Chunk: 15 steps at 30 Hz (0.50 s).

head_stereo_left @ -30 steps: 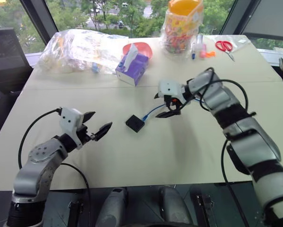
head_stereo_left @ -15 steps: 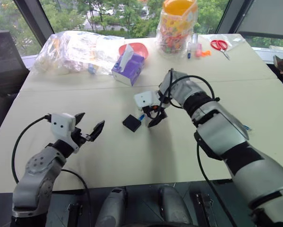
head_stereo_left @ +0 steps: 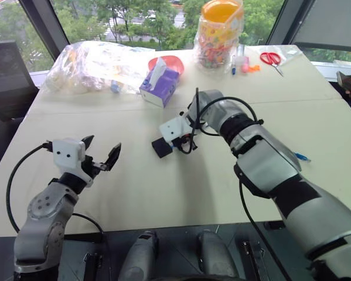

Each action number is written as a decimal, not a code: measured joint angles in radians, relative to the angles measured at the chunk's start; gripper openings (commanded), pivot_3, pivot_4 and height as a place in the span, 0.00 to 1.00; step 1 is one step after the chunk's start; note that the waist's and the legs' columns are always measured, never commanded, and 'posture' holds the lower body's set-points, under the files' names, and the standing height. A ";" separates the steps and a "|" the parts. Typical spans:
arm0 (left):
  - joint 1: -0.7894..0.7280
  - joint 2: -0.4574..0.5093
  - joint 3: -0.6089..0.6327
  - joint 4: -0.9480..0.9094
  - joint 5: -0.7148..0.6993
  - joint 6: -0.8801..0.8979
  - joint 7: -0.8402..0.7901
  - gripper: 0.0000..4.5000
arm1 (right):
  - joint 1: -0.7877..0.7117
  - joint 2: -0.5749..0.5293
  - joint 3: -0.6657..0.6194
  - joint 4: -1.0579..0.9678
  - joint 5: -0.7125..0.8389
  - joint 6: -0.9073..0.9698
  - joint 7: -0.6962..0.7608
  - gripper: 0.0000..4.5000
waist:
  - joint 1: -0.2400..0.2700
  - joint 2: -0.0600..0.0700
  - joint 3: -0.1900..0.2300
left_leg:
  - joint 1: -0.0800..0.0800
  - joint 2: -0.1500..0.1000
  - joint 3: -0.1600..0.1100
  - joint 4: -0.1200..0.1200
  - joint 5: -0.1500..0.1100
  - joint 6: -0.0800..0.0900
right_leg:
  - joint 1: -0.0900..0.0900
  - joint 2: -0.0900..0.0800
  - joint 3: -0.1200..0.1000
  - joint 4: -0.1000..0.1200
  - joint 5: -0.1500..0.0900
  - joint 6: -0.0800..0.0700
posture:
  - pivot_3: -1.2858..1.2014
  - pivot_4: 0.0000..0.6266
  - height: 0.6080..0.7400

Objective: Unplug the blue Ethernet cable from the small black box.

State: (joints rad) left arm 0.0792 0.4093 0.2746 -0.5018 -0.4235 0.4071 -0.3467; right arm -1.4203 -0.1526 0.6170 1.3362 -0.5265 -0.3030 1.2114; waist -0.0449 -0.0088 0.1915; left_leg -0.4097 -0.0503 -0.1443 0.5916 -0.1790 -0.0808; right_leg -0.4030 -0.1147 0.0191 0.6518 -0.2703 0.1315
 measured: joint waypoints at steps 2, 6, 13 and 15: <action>-0.013 0.001 -0.003 0.017 0.005 -0.002 0.001 1.00 | 0.001 -0.023 -0.001 0.000 -0.009 -0.043 -0.040 0.01 | 0.001 0.000 0.000 | 0.000 0.000 0.000 0.000 0.000 0.000 | 0.000 0.000 0.000 0.000 0.000 0.000 | 0.52 0.24 0.90; -0.059 -0.012 -0.004 0.035 -0.015 0.029 0.020 1.00 | 0.014 -0.083 -0.009 -0.019 -0.033 -0.178 -0.279 0.01 | 0.000 0.000 0.000 | -0.001 0.000 0.000 -0.002 0.000 0.000 | -0.002 0.000 0.001 0.000 0.001 0.002 | 0.52 0.24 0.90; -0.156 -0.014 -0.027 0.028 -0.136 0.156 0.001 1.00 | 0.153 -0.193 -0.071 -0.203 -0.045 -0.400 -0.638 0.01 | 0.001 0.000 0.000 | -0.001 0.000 0.001 -0.003 0.000 0.000 | -0.002 0.000 0.002 0.000 0.002 0.003 | 0.52 0.24 0.90; -0.184 -0.008 -0.048 0.031 -0.171 0.190 -0.027 1.00 | 0.275 -0.271 -0.093 -0.371 -0.090 -0.433 -0.781 0.01 | 0.011 -0.002 0.000 | -0.001 0.000 0.001 -0.002 0.000 0.000 | -0.001 0.000 0.002 -0.001 0.002 0.003 | 0.52 0.24 0.90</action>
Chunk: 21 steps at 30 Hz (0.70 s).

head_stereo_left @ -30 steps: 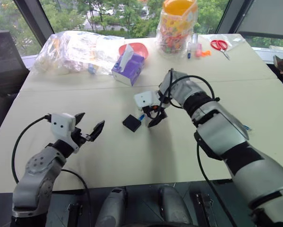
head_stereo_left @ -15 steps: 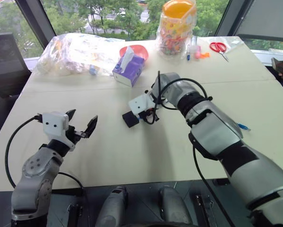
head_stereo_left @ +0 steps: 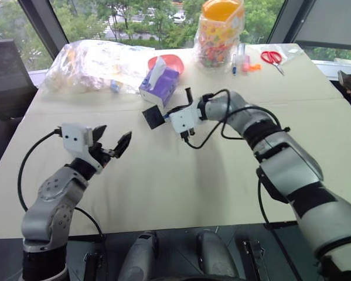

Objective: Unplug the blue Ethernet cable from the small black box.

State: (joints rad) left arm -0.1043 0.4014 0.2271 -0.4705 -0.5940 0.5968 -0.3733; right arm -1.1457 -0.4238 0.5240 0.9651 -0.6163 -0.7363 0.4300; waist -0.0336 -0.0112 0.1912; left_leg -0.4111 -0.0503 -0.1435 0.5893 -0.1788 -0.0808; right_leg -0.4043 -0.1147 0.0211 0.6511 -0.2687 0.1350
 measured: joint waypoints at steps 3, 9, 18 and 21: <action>-0.056 0.026 -0.022 0.001 -0.060 0.049 -0.059 1.00 | 0.202 -0.064 -0.039 -0.249 -0.070 0.021 -0.173 0.01 | -0.002 0.000 0.000 | -0.001 0.000 0.001 0.001 0.000 0.000 | 0.000 0.000 0.001 0.000 0.000 0.000 | 0.52 0.24 0.90; -0.155 0.039 -0.095 0.052 -0.086 0.093 -0.133 1.00 | 0.416 -0.095 -0.115 -0.633 -0.127 0.184 -0.230 0.01 | -0.012 0.000 0.000 | 0.001 0.001 0.003 0.002 0.000 0.000 | 0.000 0.001 0.002 0.001 0.000 0.000 | 0.52 0.24 0.90; -0.219 0.060 -0.126 0.159 -0.071 0.089 -0.217 0.74 | 0.471 -0.100 -0.141 -0.806 -0.123 0.269 -0.186 0.00 | -0.008 -0.001 0.001 | 0.001 0.002 0.003 0.003 0.000 0.001 | 0.002 0.001 0.002 -0.001 -0.002 -0.003 | 0.52 0.24 0.90; -0.232 0.060 -0.127 0.168 -0.069 0.084 -0.234 0.48 | 0.471 -0.100 -0.141 -0.814 -0.121 0.270 -0.175 0.00 | -0.009 -0.001 0.001 | 0.001 0.002 0.003 0.003 0.000 0.001 | 0.002 0.001 0.002 -0.001 -0.001 -0.003 | 0.52 0.24 0.90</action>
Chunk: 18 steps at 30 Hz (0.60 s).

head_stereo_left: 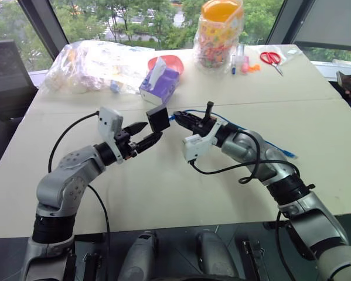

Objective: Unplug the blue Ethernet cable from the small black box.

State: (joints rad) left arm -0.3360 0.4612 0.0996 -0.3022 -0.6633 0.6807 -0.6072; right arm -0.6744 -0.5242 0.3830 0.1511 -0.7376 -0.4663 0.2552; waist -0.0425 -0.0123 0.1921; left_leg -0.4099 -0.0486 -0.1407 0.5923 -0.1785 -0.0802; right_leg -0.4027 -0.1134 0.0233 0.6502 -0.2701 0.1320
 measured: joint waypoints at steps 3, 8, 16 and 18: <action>-0.006 -0.003 -0.008 0.007 0.000 -0.001 -0.009 0.20 | 0.002 -0.006 -0.001 0.000 0.006 -0.001 0.009 0.00 | 0.000 0.000 0.000 | 0.000 0.000 0.000 0.000 0.000 0.000 | 0.000 0.000 0.000 0.000 0.000 0.000 | 0.52 0.24 0.90; -0.012 -0.013 -0.016 0.009 -0.003 0.000 -0.029 0.11 | 0.009 -0.015 -0.009 0.001 0.016 0.001 0.016 0.00 | 0.001 -0.001 0.001 | 0.000 0.000 0.000 0.000 0.000 0.000 | 0.000 0.000 0.000 0.000 0.000 0.000 | 0.52 0.24 0.90; -0.035 -0.003 -0.017 0.028 0.017 0.001 -0.039 0.11 | 0.011 -0.022 0.000 0.000 0.039 -0.044 0.044 0.72 | 0.000 -0.001 0.001 | 0.000 0.000 0.000 0.000 0.000 0.000 | 0.000 0.000 0.000 0.000 0.000 0.000 | 0.52 0.24 0.90; -0.035 0.004 -0.017 0.033 0.020 0.001 -0.046 0.11 | 0.009 -0.021 0.000 0.001 0.070 -0.039 0.074 0.94 | 0.000 -0.001 0.001 | 0.000 0.000 0.000 0.000 0.000 0.000 | 0.000 0.000 0.000 0.000 0.000 0.000 | 0.52 0.24 0.90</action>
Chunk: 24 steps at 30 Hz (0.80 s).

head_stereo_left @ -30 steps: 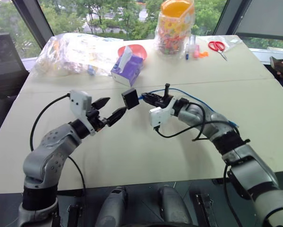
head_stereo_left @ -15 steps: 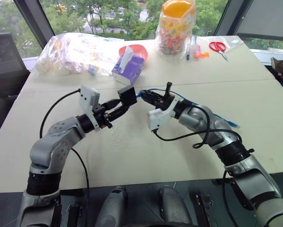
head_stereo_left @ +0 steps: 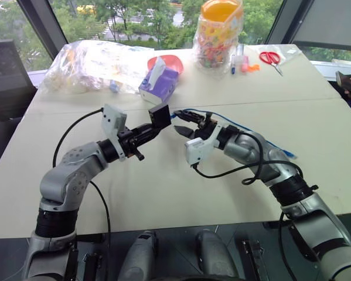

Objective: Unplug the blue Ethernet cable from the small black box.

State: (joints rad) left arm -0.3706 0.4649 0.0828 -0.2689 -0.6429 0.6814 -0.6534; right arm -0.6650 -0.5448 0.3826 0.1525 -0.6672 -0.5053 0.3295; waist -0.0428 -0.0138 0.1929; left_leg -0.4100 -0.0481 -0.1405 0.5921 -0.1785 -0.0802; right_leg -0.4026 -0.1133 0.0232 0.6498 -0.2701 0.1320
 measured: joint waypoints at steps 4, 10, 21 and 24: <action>0.007 0.033 0.003 0.001 -0.012 0.003 -0.051 0.11 | -0.003 0.033 -0.017 0.005 0.224 0.147 0.213 0.99 | -0.002 0.000 0.000 | 0.000 0.001 0.000 0.000 0.000 0.000 | 0.000 0.001 0.000 0.000 0.000 0.000 | 0.52 0.24 0.90; 0.054 0.147 0.030 -0.006 -0.072 0.009 -0.217 0.11 | -0.040 -0.004 -0.124 -0.132 0.837 0.793 0.754 0.99 | 0.003 0.000 0.001 | -0.001 0.003 -0.001 0.000 -0.001 0.001 | 0.000 0.001 -0.001 -0.001 0.000 0.000 | 0.52 0.24 0.90; 0.019 0.248 0.091 0.005 -0.210 0.091 -0.348 0.11 | -0.162 -0.007 -0.205 -0.126 1.209 1.325 0.928 0.99 | 0.001 0.000 0.001 | -0.004 0.003 0.001 -0.001 -0.001 0.001 | -0.004 0.001 -0.002 -0.003 0.000 -0.001 | 0.52 0.24 0.90; 0.020 0.248 0.091 0.001 -0.222 0.101 -0.348 0.11 | -0.162 0.006 -0.205 -0.126 1.232 1.373 0.919 0.99 | 0.001 0.000 0.001 | -0.006 0.003 0.001 -0.001 -0.001 0.001 | -0.006 0.001 -0.002 -0.002 0.002 0.002 | 0.52 0.24 0.90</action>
State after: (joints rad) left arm -0.3507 0.7131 0.1734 -0.2681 -0.8650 0.7828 -1.0019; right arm -0.8273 -0.5383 0.1774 0.0269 0.5649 0.8673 1.2487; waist -0.0418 -0.0138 0.1940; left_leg -0.4157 -0.0446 -0.1397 0.5915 -0.1794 -0.0794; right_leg -0.4081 -0.1121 0.0213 0.6474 -0.2683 0.1336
